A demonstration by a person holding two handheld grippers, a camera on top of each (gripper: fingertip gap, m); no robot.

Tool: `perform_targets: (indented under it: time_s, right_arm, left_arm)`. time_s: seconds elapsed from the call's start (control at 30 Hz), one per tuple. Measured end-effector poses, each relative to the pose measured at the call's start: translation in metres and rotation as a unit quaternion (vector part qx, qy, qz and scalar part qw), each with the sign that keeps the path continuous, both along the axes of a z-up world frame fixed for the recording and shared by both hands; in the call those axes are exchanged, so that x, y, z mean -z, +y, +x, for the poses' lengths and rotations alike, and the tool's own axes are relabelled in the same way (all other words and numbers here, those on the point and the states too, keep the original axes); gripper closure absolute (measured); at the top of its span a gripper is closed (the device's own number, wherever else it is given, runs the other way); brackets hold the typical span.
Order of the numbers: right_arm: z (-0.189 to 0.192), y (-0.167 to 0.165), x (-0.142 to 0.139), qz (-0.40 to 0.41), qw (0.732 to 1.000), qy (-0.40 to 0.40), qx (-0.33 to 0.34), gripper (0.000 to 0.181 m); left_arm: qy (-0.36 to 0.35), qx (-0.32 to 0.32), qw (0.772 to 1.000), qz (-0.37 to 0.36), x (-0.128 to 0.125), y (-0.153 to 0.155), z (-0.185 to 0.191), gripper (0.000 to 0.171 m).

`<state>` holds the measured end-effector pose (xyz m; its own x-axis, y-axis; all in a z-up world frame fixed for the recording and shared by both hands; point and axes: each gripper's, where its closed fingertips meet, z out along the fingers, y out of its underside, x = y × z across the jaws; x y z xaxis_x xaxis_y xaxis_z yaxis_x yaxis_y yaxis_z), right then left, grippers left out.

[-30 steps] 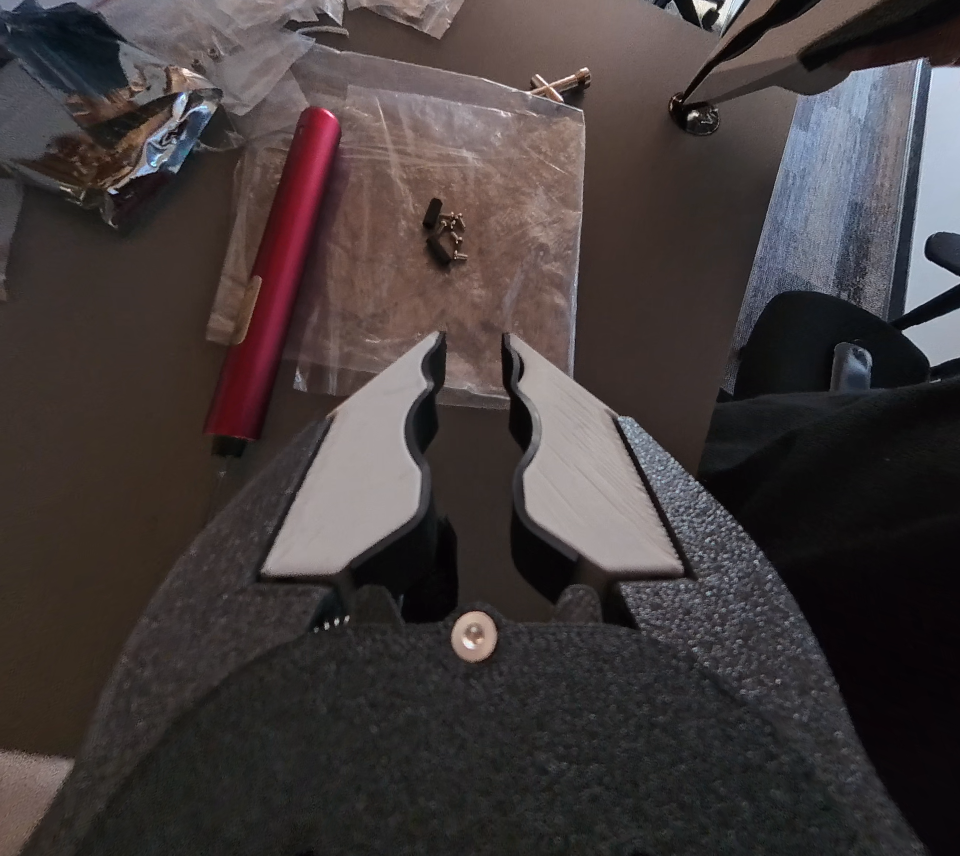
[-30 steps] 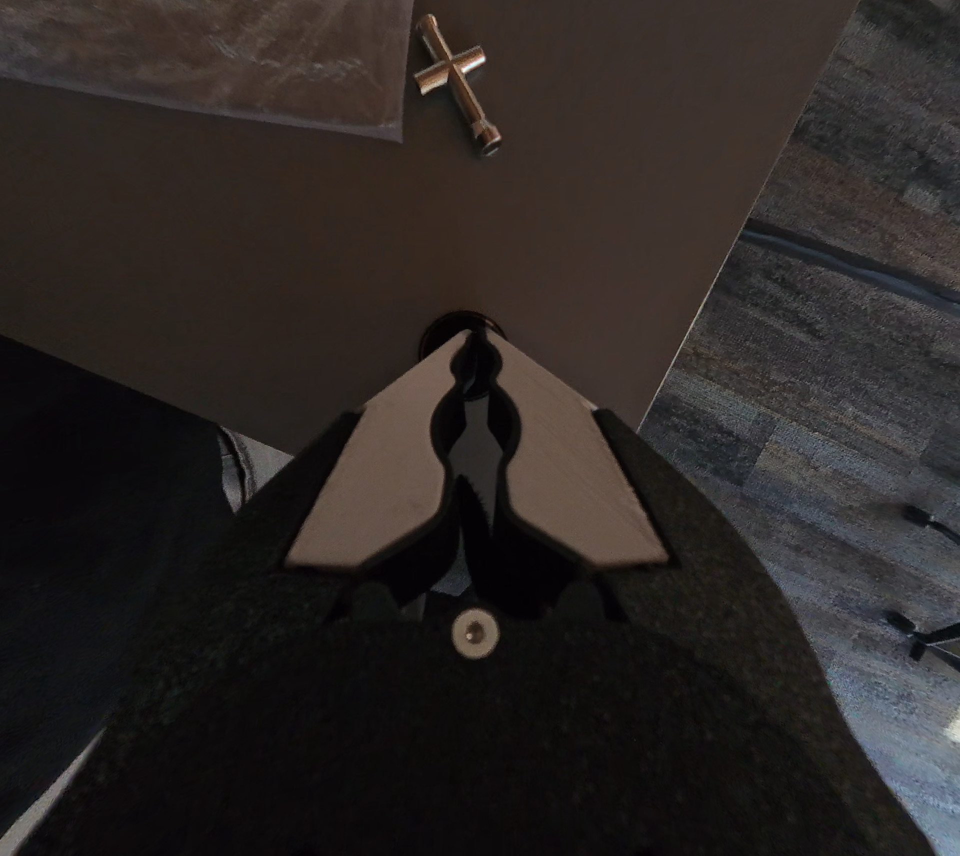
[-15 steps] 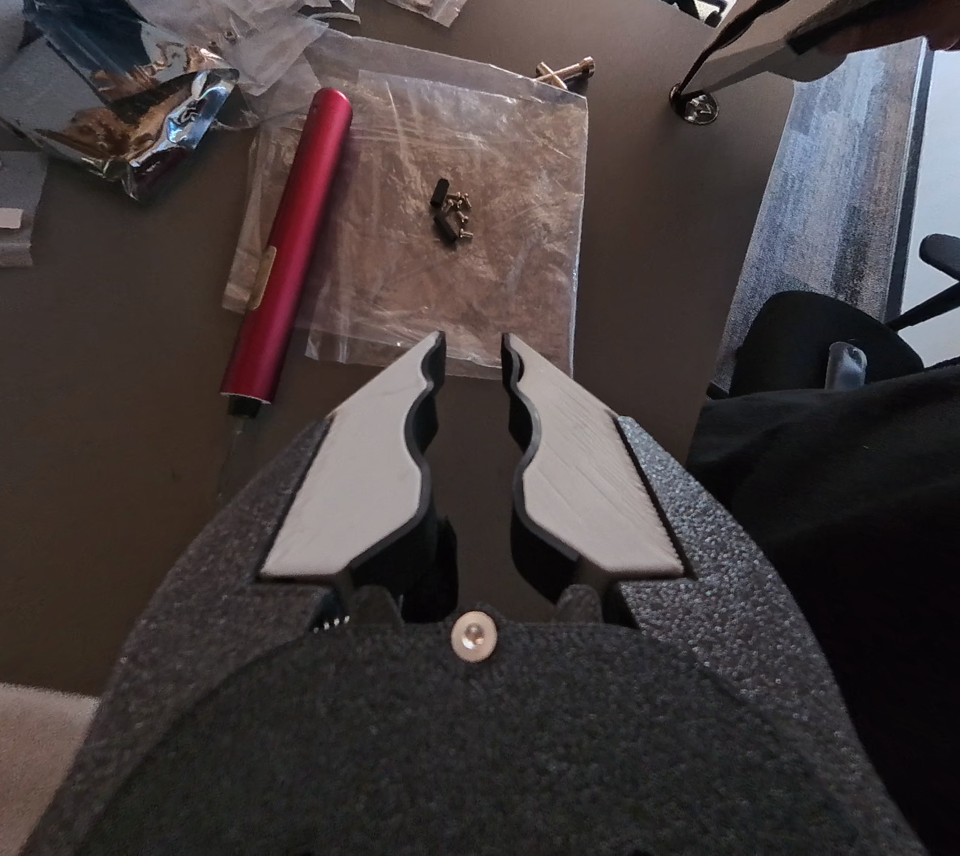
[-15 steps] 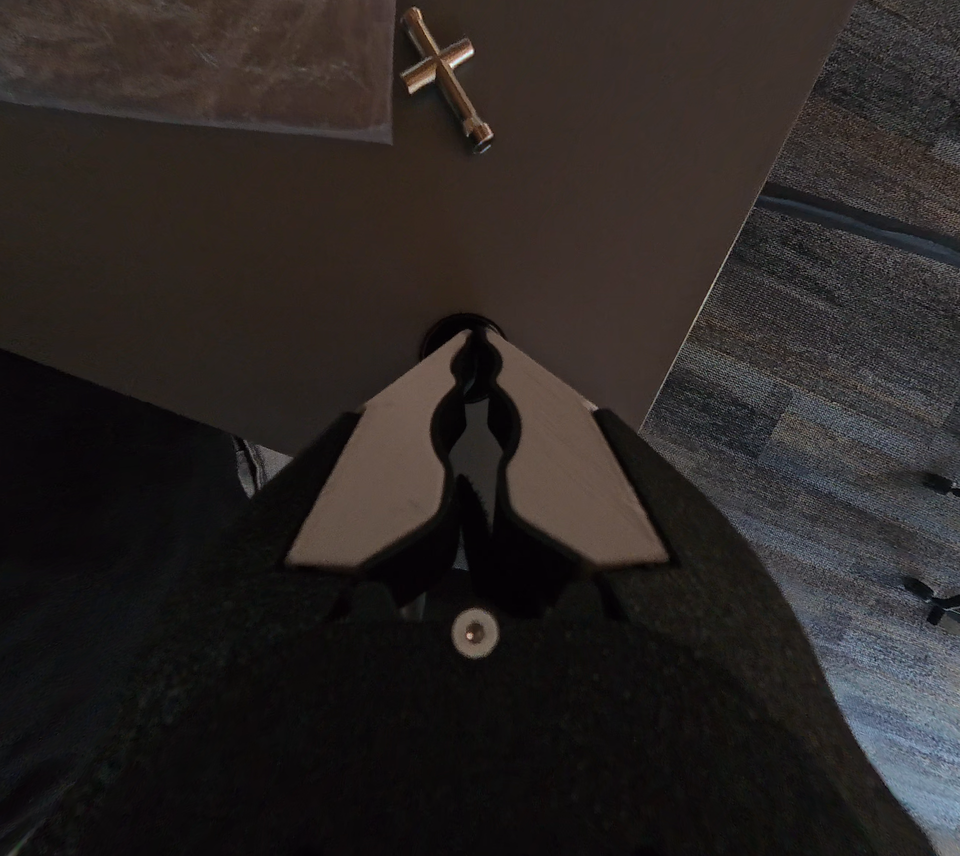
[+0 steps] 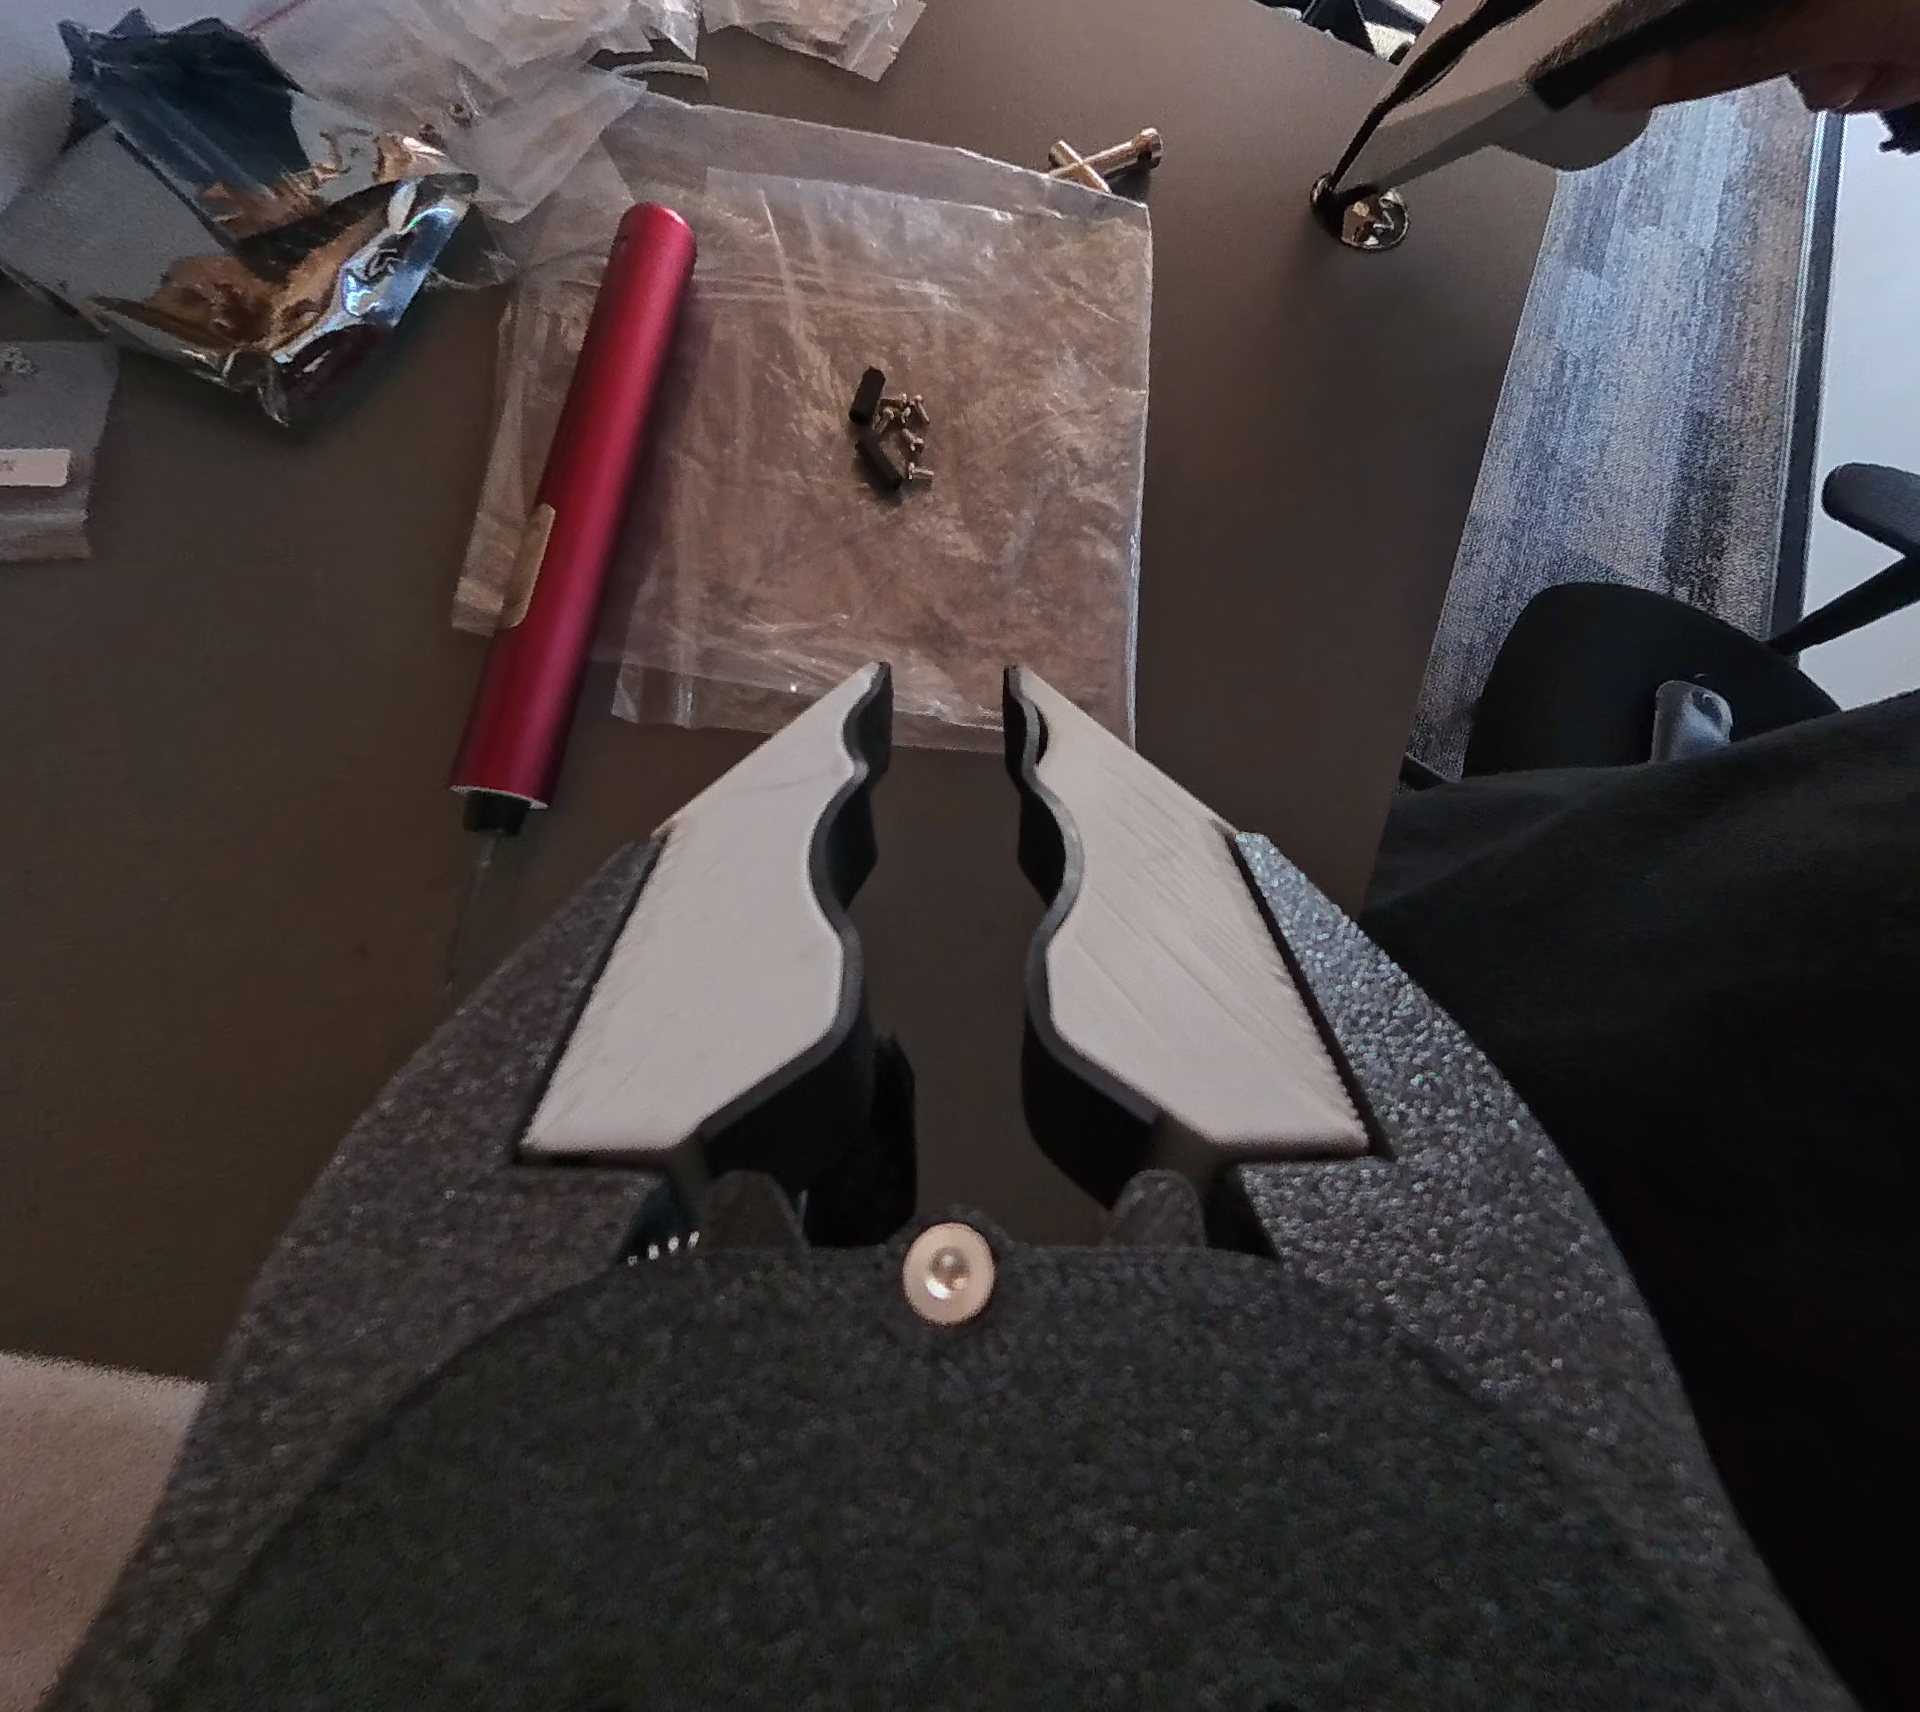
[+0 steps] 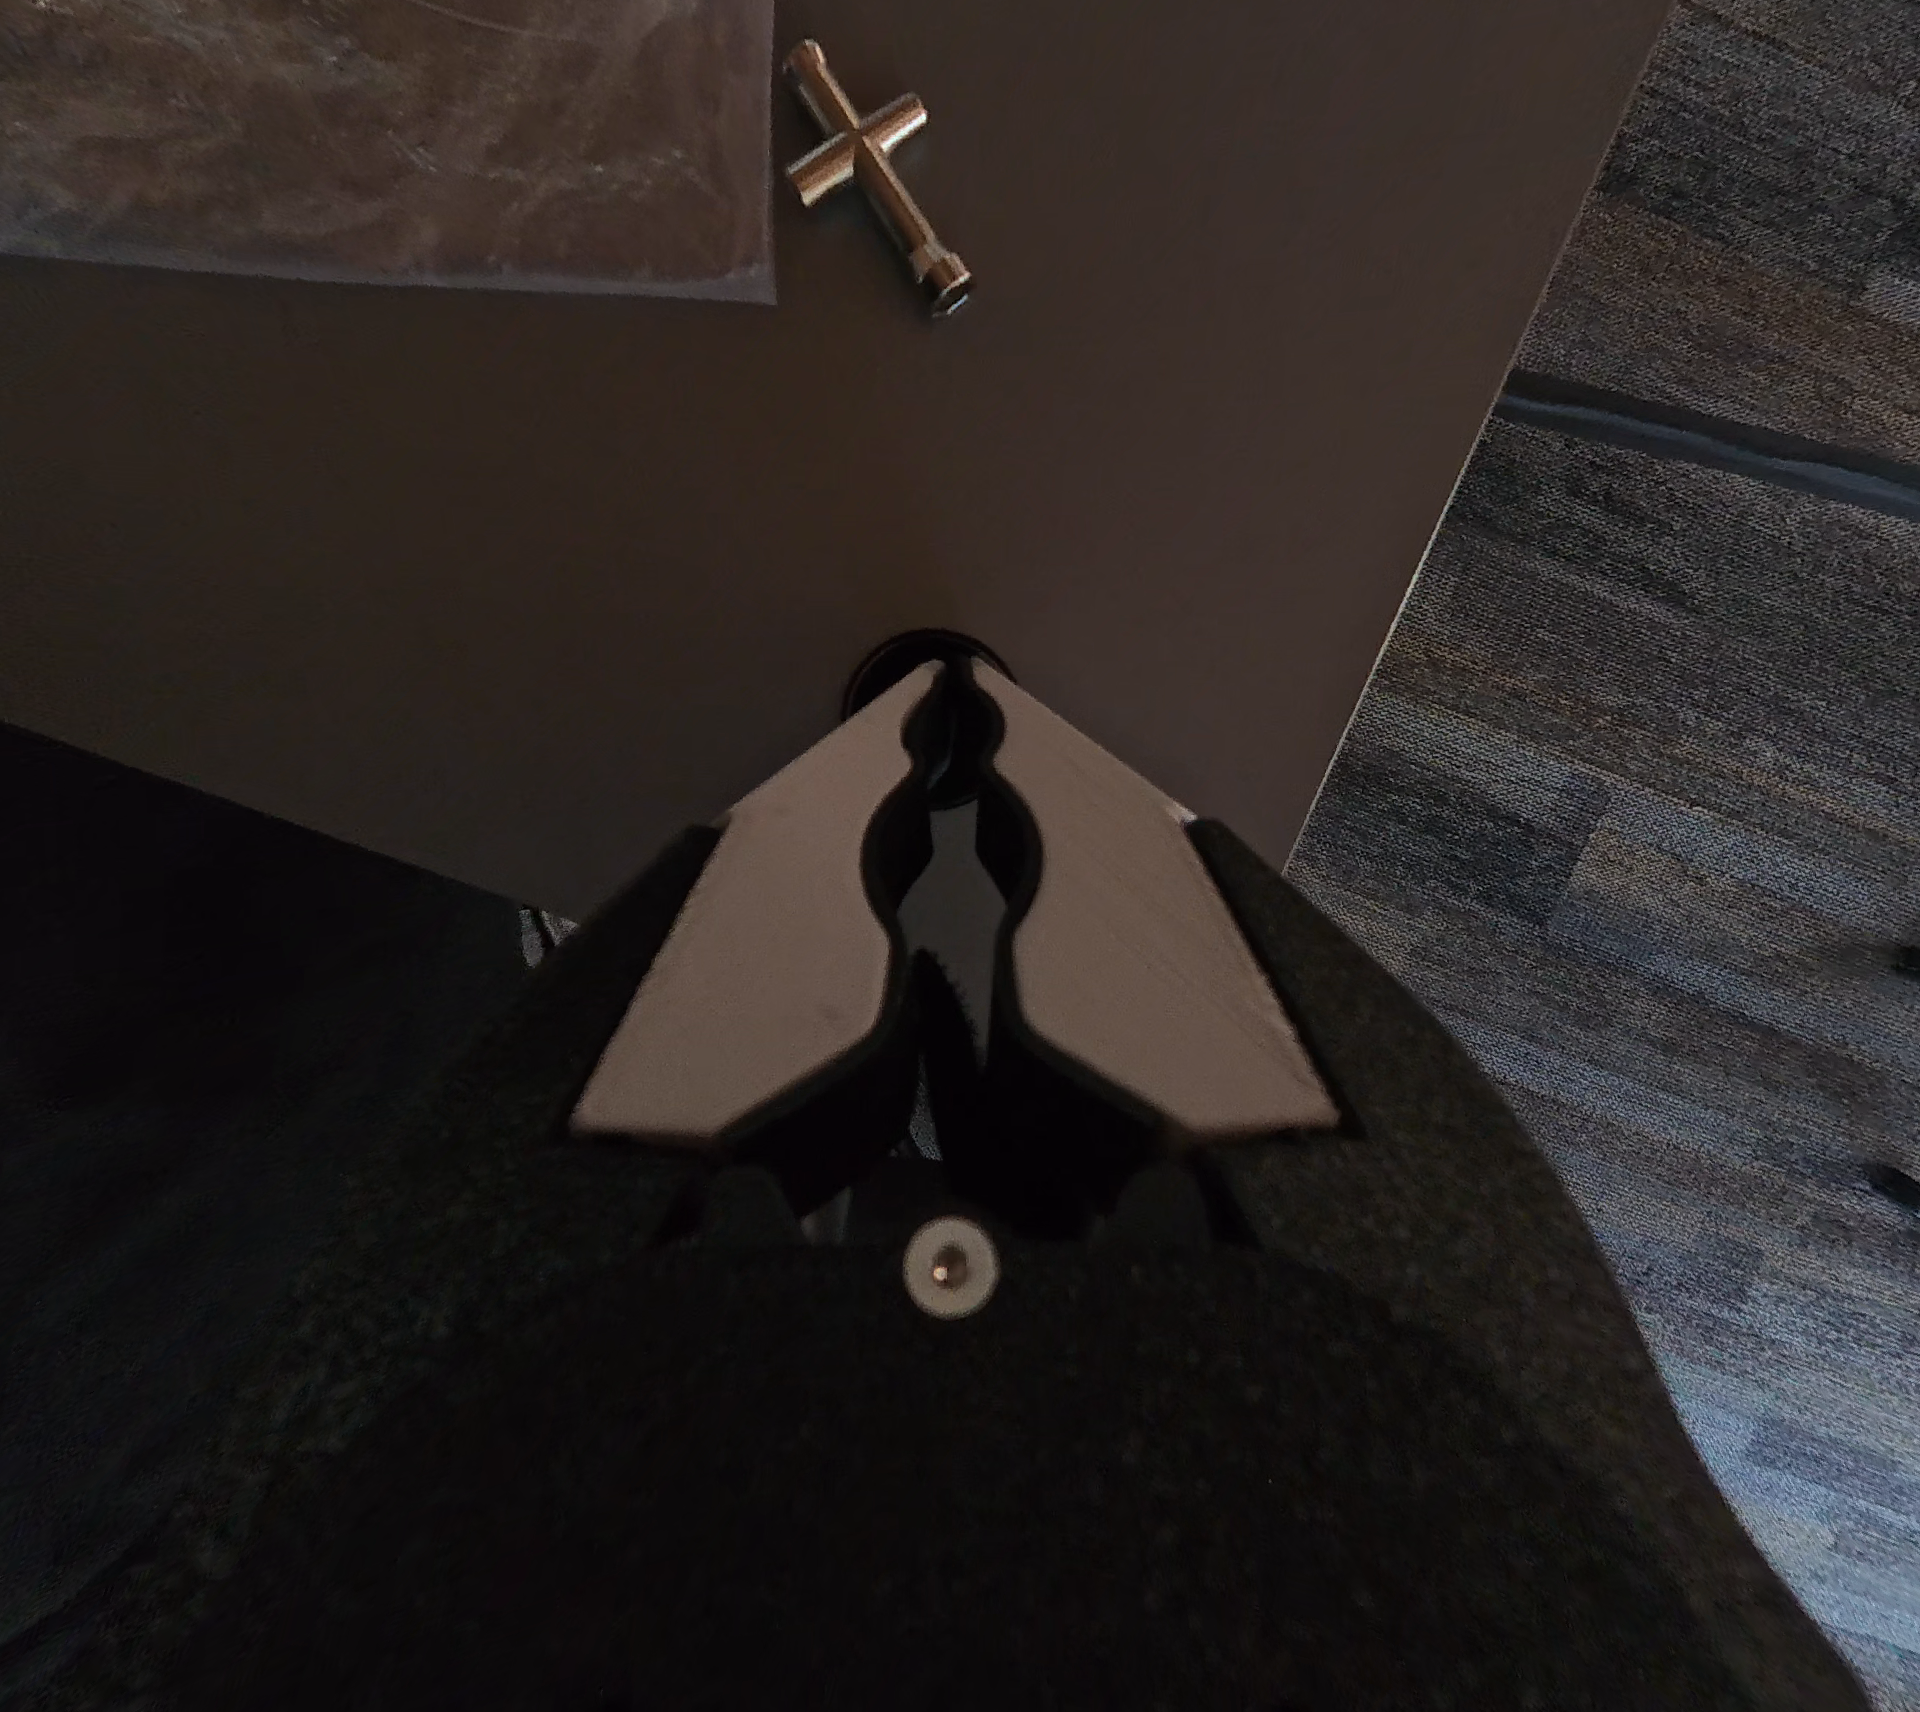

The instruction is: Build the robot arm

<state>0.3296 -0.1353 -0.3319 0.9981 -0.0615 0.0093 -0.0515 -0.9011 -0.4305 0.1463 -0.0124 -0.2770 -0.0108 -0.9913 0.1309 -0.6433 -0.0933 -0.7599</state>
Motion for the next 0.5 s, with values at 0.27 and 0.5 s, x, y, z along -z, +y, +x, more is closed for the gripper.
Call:
perform_targets:
  time_s: [0.27,0.5]
  right_arm:
    - [0.000,0.000,-0.002,-0.005,1.000,-0.008,-0.003,0.181]
    - [0.001,-0.003,-0.004,-0.011,1.000,-0.001,-0.012,0.181]
  left_arm:
    - [0.000,-0.003,1.000,0.008,0.001,0.002,-0.008,0.151]
    - [-0.013,-0.014,1.000,0.008,-0.007,0.004,-0.011,0.151]
